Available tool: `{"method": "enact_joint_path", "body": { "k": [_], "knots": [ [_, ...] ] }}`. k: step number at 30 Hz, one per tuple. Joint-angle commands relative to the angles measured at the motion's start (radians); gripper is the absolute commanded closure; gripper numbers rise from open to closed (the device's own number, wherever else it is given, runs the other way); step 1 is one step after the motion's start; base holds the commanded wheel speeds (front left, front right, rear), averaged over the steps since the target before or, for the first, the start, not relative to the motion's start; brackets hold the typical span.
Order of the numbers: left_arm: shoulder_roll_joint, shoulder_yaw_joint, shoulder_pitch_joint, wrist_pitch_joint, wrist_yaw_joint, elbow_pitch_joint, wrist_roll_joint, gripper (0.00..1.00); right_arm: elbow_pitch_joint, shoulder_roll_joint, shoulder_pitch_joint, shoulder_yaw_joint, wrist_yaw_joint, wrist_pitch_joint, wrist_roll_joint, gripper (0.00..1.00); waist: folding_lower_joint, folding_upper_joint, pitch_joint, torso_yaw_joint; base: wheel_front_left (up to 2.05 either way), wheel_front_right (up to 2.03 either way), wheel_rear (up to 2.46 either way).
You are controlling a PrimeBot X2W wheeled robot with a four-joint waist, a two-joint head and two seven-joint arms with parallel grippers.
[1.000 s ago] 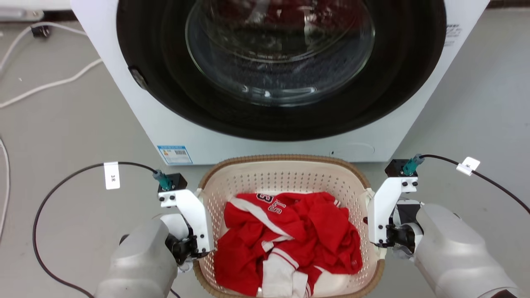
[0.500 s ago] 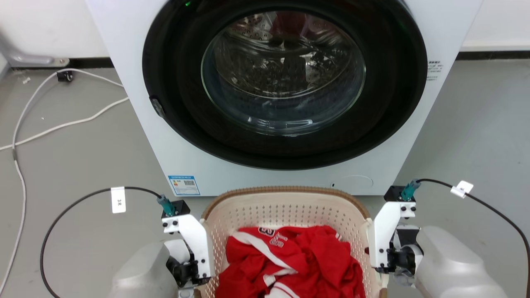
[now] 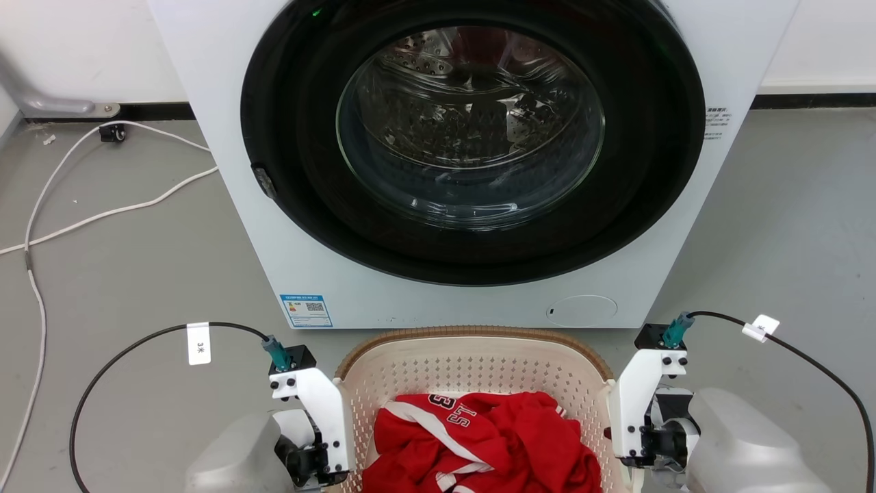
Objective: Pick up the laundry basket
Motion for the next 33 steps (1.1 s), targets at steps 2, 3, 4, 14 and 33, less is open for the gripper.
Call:
{"method": "enact_joint_path", "body": {
  "k": [2, 3, 4, 14, 33],
  "knots": [
    [-0.015, -0.004, 0.006, -0.013, -0.008, -0.021, -0.011, 1.0, -0.008, 0.019, 0.003, 0.007, 0.014, -0.003, 0.013, 1.0, 0.0001, 0.0, 0.002, -0.001, 0.0, 0.0, 0.0],
    [-0.014, -0.007, 0.006, -0.014, -0.008, -0.023, -0.012, 1.0, -0.008, 0.019, 0.002, 0.009, 0.014, -0.003, 0.014, 1.0, 0.0001, 0.0, 0.002, -0.001, 0.0, 0.0, 0.0],
    [-0.013, -0.009, 0.005, -0.017, -0.008, -0.023, -0.013, 1.0, -0.008, 0.019, 0.001, 0.011, 0.014, -0.005, 0.014, 1.0, 0.0001, 0.0, 0.003, -0.001, 0.0, 0.0, 0.0],
    [-0.012, -0.025, -0.003, -0.007, -0.008, -0.026, -0.03, 1.0, -0.013, 0.017, -0.011, 0.032, 0.014, -0.011, 0.028, 1.0, 0.0001, 0.0, 0.011, 0.0, 0.0, 0.0, 0.0],
    [0.001, -0.053, -0.014, -0.029, -0.008, -0.025, -0.057, 1.0, -0.011, 0.006, -0.03, 0.063, 0.014, -0.014, 0.059, 1.0, 0.0001, 0.0, 0.019, -0.003, 0.0, 0.0, 0.0]
  ]
}}
